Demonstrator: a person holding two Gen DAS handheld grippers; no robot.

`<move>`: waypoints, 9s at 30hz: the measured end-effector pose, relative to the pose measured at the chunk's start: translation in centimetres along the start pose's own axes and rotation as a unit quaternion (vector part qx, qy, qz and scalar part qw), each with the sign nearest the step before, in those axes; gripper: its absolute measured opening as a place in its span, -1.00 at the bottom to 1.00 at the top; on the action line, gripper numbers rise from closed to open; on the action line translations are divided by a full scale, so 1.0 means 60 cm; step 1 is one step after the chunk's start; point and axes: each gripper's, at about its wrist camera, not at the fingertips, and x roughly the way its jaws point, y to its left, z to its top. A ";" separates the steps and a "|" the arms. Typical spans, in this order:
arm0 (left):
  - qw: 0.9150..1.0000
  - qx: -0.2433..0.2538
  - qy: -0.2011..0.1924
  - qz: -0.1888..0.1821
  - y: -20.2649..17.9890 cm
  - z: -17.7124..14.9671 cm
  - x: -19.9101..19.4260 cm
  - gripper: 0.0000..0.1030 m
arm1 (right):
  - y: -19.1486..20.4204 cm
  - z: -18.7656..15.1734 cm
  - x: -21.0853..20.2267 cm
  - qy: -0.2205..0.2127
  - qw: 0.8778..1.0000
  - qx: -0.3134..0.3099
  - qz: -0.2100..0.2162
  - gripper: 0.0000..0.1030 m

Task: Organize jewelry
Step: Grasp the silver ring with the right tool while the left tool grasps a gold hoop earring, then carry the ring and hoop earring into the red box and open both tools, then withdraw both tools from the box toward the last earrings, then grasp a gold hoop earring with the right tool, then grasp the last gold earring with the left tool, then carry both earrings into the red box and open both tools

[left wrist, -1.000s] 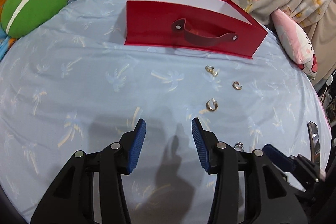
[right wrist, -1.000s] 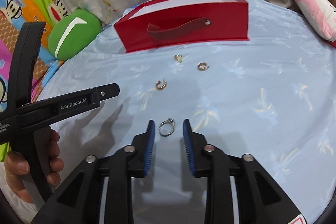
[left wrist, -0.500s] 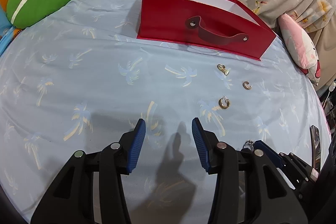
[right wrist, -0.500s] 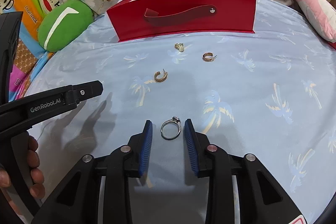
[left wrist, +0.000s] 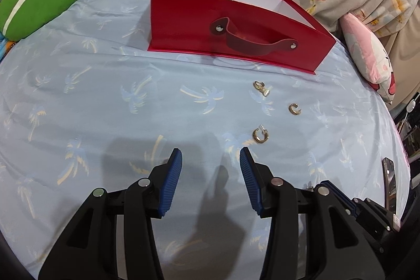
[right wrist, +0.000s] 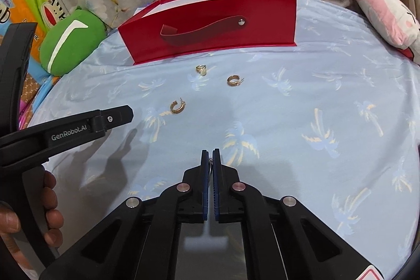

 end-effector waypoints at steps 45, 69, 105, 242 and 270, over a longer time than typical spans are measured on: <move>0.997 0.038 -0.060 -0.002 -0.047 0.076 -0.023 -0.69 | -0.056 0.073 -0.062 -0.064 0.997 0.040 0.017 -0.96; 0.979 0.068 -0.184 0.062 -0.019 0.449 0.001 -0.68 | -0.014 0.504 0.093 -0.120 0.990 -0.004 0.069 -0.96; 0.980 0.059 -0.159 0.102 0.002 0.509 0.153 0.24 | -0.026 0.553 0.224 -0.093 0.995 -0.030 0.014 -0.92; 0.998 0.044 -0.036 -0.003 -0.066 0.130 0.076 -0.97 | -0.093 0.136 0.020 -0.051 0.997 0.038 -0.043 -0.70; 0.986 0.045 -0.158 0.038 -0.002 0.371 -0.020 -0.96 | -0.040 0.410 0.034 -0.133 0.991 -0.020 0.012 -0.70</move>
